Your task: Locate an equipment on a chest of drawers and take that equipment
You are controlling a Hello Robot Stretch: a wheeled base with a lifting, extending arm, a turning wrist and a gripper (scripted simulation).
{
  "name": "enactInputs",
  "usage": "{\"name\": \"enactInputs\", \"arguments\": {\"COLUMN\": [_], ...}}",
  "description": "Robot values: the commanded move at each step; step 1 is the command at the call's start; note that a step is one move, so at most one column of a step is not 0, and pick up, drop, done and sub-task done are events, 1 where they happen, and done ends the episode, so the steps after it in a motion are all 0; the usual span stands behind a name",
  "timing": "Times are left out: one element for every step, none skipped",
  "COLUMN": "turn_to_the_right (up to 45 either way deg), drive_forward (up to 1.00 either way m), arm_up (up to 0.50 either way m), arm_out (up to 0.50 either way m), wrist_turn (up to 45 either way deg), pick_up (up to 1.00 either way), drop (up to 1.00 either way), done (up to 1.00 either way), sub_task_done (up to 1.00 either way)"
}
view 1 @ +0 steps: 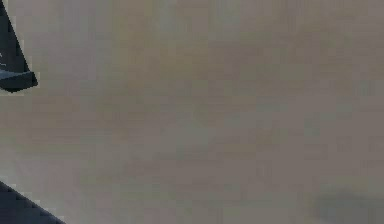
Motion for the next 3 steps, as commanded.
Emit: {"name": "enactInputs", "arguments": {"turn_to_the_right": [0.0, 0.0, 0.0], "drive_forward": [0.0, 0.0, 0.0], "arm_up": [0.0, -0.3, 0.0], "arm_out": [0.0, 0.0, 0.0], "wrist_turn": [33.0, 0.0, 0.0], "pick_up": [0.0, 0.0, 1.0], "drop": [0.0, 0.0, 0.0], "done": [0.0, 0.0, 0.0], "sub_task_done": [0.0, 0.0, 0.0]}}
